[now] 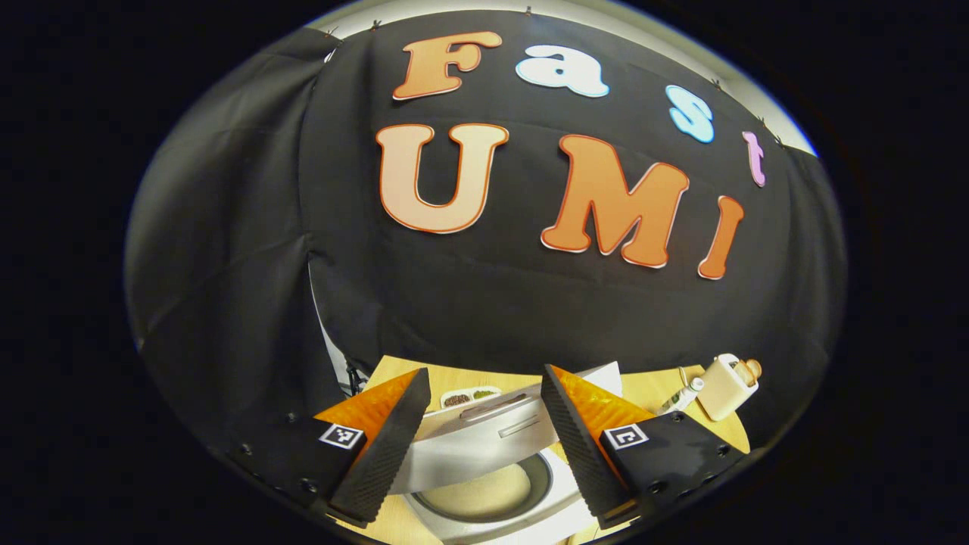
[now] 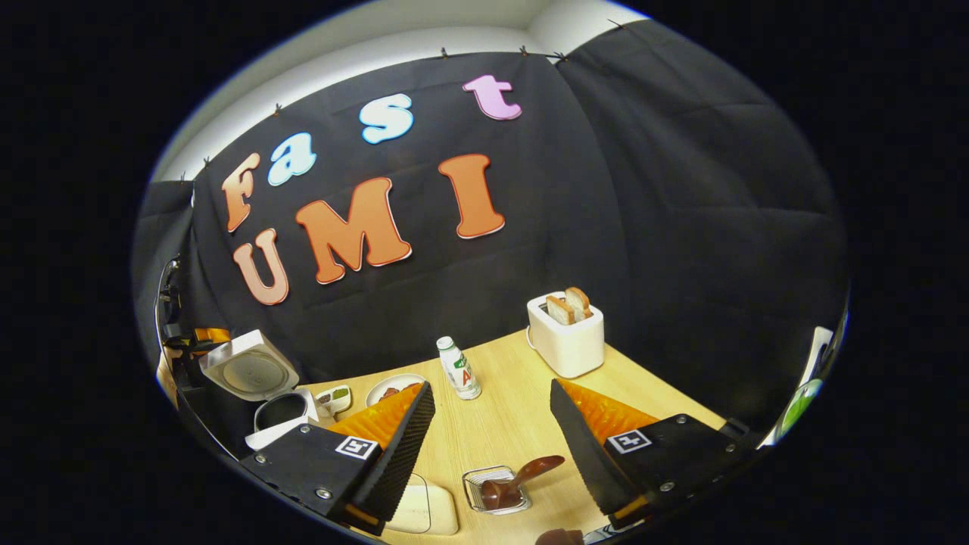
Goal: Close the left gripper, press the button to open the rice cooker; take a wooden spoon from the chopstick holder with the right hand, scoop a spoonful of rice and pour it into the rice cooker, then put the wooden spoon back into the chopstick holder.
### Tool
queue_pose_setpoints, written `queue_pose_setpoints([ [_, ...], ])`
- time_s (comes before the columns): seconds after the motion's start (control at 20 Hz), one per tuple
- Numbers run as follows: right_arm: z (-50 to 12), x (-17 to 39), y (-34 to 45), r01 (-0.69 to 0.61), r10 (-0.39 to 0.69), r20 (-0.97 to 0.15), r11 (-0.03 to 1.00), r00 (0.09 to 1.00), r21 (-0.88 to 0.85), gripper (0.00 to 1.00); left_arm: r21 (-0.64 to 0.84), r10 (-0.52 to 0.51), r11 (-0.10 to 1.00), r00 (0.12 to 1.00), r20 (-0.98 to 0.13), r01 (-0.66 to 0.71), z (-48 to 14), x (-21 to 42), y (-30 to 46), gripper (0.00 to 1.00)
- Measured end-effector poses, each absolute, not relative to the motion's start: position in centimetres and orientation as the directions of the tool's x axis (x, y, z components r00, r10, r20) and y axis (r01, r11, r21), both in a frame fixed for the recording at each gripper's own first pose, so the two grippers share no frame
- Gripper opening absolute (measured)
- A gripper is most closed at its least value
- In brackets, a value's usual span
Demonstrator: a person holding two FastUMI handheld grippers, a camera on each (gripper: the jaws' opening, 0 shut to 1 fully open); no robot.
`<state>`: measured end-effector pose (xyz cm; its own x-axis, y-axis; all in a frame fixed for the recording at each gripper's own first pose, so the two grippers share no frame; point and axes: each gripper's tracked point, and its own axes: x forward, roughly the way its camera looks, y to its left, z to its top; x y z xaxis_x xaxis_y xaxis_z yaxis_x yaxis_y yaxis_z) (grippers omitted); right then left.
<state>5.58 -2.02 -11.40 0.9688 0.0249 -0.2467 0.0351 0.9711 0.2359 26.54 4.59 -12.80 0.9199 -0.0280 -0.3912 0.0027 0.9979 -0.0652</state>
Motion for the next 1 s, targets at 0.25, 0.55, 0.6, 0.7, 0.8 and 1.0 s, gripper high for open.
queue_pose_setpoints([
  [0.25,-7.1,4.5,-3.3,0.012,0.000,-0.196,0.998,0.981,0.058,0.94,-0.073,-0.032,0.997,0.907,-0.419,0.002,-16.7,23.3,2.4,1.00],
  [0.55,-4.2,2.8,-2.4,-0.044,0.049,-0.157,0.998,0.986,0.035,0.95,-0.087,-0.033,0.996,0.867,-0.497,-0.012,-24.0,21.0,1.1,1.00],
  [0.6,-4.5,2.8,-2.4,-0.044,0.049,-0.164,0.998,0.985,0.034,1.00,-0.062,-0.025,0.998,0.867,-0.498,-0.007,-24.9,20.8,0.9,1.00],
  [0.7,-5.3,2.8,-3.0,-0.038,0.042,-0.180,0.999,0.983,0.028,0.95,-0.032,-0.007,0.999,0.862,-0.506,-0.011,-26.4,20.3,0.9,1.00],
  [0.8,-6.1,2.8,-3.4,-0.029,0.034,-0.200,0.999,0.979,0.029,0.95,-0.011,0.022,0.999,0.856,-0.517,-0.033,-27.9,20.0,0.8,1.00],
  [1.0,-7.2,2.7,-3.9,-0.018,0.032,-0.227,0.998,0.973,0.062,0.95,0.049,0.064,0.998,0.844,-0.532,-0.045,-30.4,19.5,0.5,1.00],
])
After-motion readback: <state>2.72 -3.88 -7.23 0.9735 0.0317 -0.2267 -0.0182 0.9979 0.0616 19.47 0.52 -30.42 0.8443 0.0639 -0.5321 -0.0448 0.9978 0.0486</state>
